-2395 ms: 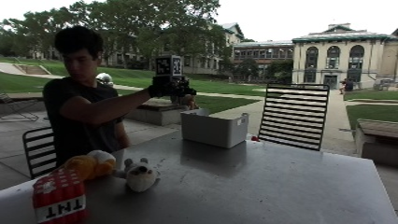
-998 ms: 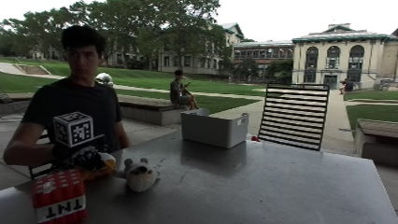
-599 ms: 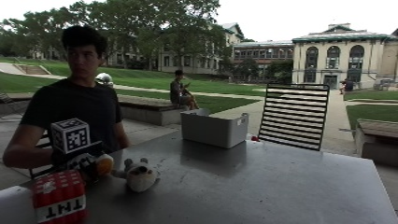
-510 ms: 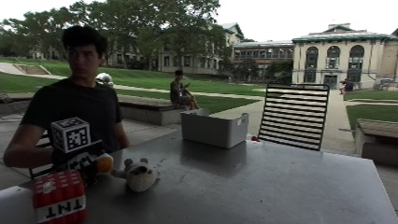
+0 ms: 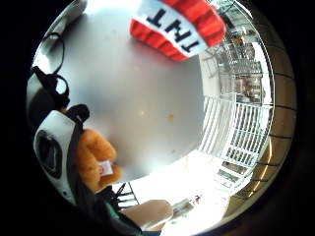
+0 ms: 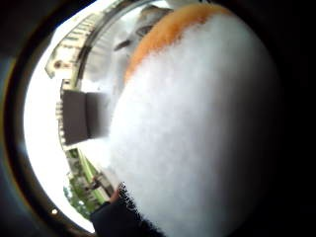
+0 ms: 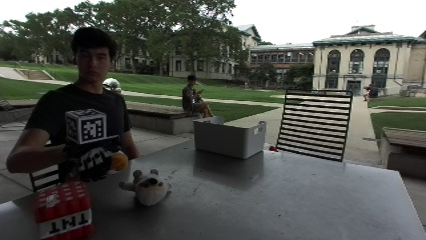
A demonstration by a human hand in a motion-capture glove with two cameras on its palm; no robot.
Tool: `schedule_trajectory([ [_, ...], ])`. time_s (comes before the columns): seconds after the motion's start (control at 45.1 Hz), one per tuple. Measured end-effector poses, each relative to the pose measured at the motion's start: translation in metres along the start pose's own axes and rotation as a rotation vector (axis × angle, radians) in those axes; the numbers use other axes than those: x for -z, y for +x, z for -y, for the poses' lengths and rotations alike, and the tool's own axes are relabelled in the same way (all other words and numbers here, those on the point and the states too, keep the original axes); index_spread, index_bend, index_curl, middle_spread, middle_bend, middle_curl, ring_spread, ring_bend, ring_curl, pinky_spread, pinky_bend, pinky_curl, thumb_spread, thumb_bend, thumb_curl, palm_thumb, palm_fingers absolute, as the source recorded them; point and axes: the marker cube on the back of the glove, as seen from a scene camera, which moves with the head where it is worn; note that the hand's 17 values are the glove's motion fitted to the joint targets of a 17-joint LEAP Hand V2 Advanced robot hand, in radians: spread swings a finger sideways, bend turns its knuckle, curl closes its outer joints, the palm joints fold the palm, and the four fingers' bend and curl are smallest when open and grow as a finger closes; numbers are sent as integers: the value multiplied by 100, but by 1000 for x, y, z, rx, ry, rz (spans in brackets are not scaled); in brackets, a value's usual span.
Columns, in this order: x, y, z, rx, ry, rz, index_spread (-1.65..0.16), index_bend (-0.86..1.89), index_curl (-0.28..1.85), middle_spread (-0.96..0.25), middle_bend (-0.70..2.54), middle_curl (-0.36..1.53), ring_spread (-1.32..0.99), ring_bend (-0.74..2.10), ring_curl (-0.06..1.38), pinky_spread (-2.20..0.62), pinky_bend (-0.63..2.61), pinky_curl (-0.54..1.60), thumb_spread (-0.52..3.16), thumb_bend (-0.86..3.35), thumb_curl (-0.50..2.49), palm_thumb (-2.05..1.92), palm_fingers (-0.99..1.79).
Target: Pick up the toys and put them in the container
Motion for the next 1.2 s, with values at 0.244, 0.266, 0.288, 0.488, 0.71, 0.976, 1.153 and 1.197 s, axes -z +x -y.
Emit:
schedule_trajectory([
  [0.244, 90, -49, 23, 13, 125, 1, -16, 49, 77, -34, 76, 57, -42, 108, 48, -46, 79, 42, 89, 29, 66, 69, 105],
  [0.266, 100, -56, 27, 17, 132, 0, -16, 48, 78, -34, 75, 57, -42, 108, 48, -46, 80, 42, 88, 28, 67, 68, 104],
  [0.288, 111, -63, 30, 20, 138, 1, -17, 46, 79, -35, 75, 57, -42, 108, 48, -46, 80, 42, 87, 27, 68, 68, 104],
  [0.488, 180, -134, 68, 73, 239, -7, -23, 36, 88, -40, 72, 59, -44, 107, 48, -46, 84, 41, 79, 23, 74, 67, 102],
  [0.71, 229, -251, 88, 176, 256, 26, -28, 26, 98, -43, 68, 60, -45, 106, 47, -47, 85, 40, 75, 20, 80, 68, 103],
  [0.976, 249, -427, 75, 387, 244, 78, -34, 17, 111, -45, 64, 62, -45, 104, 46, -46, 85, 38, 72, 17, 86, 69, 105],
  [1.153, 253, -506, 68, 349, 245, 61, -36, 15, 118, -46, 63, 64, -46, 104, 47, -47, 85, 38, 71, 15, 90, 69, 104],
  [1.197, 253, -508, 68, 349, 247, 59, -37, 15, 119, -47, 63, 65, -46, 104, 47, -47, 85, 38, 71, 15, 91, 69, 105],
])
